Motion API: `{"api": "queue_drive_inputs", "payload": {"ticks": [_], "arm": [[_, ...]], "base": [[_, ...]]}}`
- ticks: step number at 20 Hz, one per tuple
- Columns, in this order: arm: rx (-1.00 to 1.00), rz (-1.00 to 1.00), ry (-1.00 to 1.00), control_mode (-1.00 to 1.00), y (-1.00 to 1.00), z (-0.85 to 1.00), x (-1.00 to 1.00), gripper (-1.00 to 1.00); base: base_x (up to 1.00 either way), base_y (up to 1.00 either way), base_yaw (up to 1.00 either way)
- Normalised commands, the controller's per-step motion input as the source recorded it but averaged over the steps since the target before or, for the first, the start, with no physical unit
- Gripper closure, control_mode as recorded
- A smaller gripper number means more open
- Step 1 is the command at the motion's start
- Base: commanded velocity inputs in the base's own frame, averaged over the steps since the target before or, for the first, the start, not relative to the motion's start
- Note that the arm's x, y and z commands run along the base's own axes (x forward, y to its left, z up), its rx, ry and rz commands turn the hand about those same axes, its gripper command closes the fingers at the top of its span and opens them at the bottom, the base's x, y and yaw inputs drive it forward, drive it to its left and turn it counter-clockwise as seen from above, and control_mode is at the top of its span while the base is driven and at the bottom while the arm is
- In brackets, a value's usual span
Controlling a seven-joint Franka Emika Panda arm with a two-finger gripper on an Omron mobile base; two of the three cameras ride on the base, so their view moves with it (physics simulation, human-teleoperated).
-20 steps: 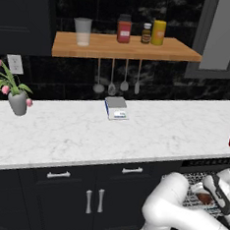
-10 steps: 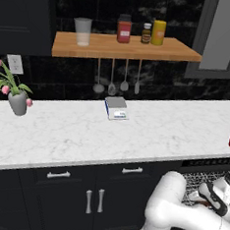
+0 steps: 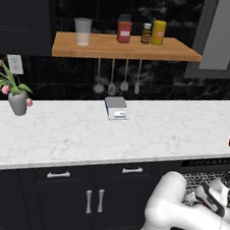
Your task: Pick up the cup and bowl from the counter, place them in the dishwasher, and close the dishwasher door.
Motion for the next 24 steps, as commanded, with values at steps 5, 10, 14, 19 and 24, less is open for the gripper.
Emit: {"api": "queue_drive_inputs", "payload": {"ticks": [5, 10, 14, 19, 24], "arm": [[0.00, 0.00, -0.03, -1.00, 0.00, -0.05, 0.49, 1.00], [0.00, 0.00, -0.07, -1.00, 0.00, -0.37, 0.29, 1.00], [0.00, 0.00, -0.02, -1.00, 0.00, -0.55, 0.03, 1.00], [0.00, 0.00, 0.00, -1.00, 0.00, 0.00, 0.00, -1.00], [-0.01, 0.00, 0.00, -1.00, 0.00, 0.09, 0.00, -1.00]], "base": [[0.00, 0.00, 0.00], [0.00, 0.00, 0.00], [0.00, 0.00, 0.00], [0.00, 0.00, 0.00], [0.00, 0.00, 0.00]]}}
